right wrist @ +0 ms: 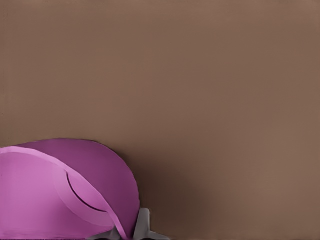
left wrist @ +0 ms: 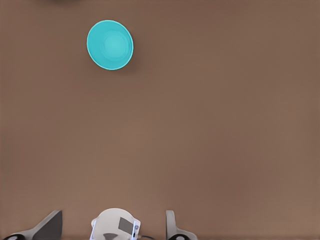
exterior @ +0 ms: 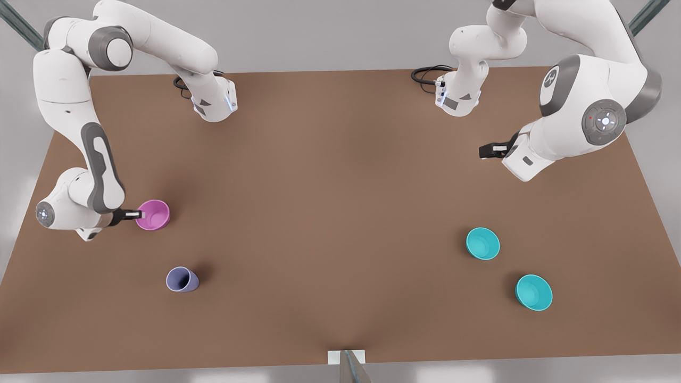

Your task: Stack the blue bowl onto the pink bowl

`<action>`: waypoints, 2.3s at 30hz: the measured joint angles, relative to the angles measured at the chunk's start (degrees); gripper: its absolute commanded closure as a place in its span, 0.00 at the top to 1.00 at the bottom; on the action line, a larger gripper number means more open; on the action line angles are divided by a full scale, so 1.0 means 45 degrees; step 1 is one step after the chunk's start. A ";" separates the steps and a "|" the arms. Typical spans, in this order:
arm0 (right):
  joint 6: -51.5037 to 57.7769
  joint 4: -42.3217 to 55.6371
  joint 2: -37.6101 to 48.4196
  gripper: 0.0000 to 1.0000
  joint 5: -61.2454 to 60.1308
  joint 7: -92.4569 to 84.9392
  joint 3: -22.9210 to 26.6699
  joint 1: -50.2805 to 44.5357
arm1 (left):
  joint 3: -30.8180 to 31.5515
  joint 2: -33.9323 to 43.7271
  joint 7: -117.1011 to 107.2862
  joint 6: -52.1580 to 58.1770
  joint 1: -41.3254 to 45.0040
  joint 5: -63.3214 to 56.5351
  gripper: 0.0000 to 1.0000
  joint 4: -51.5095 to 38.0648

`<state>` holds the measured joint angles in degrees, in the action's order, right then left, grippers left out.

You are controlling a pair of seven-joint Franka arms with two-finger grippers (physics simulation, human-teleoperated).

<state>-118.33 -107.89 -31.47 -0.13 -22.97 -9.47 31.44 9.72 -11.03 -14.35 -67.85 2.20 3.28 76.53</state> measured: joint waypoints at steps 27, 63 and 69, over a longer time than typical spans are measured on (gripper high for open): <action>-0.4223 0.6937 -0.4966 1.00 -0.5893 0.8769 -0.0120 -1.3099 | 0.0000 -0.0066 -0.0060 -0.0027 -0.0001 -0.0001 1.00 -0.0028; 0.8810 0.6480 0.5438 1.00 0.1362 0.5242 0.0333 -0.5909 | -0.2004 -0.6631 0.3040 -1.1256 -0.1770 0.1734 0.99 0.3607; 0.8896 0.6471 0.5302 1.00 0.1363 0.4804 0.0351 -0.5909 | -0.2005 -0.6683 0.3342 -1.1470 -0.1800 0.2007 0.21 0.3695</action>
<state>-78.30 -78.78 -7.61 6.00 -1.35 -7.89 4.85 0.70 -41.10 0.69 -119.47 -5.90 12.31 93.16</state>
